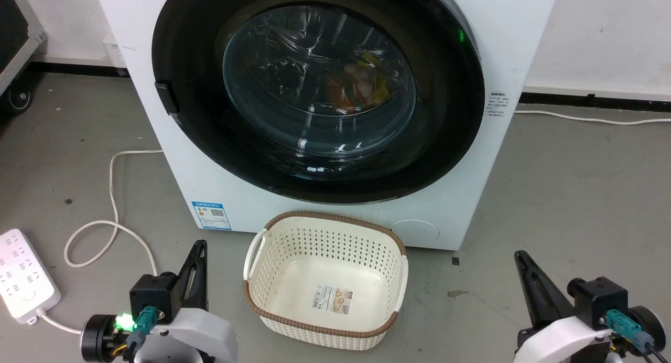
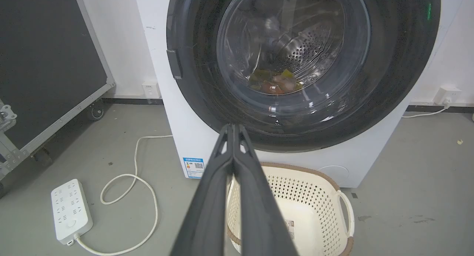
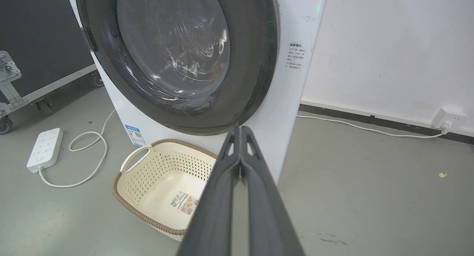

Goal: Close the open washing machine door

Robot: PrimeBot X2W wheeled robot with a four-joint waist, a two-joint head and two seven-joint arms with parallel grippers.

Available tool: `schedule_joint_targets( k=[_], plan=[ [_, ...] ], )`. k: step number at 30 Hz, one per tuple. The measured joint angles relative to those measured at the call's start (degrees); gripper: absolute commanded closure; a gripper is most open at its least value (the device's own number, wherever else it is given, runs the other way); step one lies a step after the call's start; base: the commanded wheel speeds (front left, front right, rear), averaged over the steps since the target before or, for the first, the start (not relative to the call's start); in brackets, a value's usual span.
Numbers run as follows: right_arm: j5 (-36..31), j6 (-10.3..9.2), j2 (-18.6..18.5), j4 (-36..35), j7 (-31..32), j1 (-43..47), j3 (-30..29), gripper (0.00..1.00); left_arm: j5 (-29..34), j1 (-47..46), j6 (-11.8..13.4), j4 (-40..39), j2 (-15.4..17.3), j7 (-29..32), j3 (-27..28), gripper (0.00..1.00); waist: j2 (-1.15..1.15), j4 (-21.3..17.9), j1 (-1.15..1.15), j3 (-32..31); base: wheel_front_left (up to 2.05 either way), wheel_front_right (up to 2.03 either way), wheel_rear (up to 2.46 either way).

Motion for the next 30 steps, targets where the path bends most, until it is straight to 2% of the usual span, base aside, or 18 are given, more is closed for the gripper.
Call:
schedule_joint_targets(
  k=[30],
  plan=[
    [-1.6,0.0,0.0,-1.56,1.57,-0.1,0.59,1.0,3.57,0.44,-0.22,-1.52,-1.66,1.58,1.22,1.0,0.0,0.3,0.0,0.39,0.0,0.0,0.0]
  ],
)
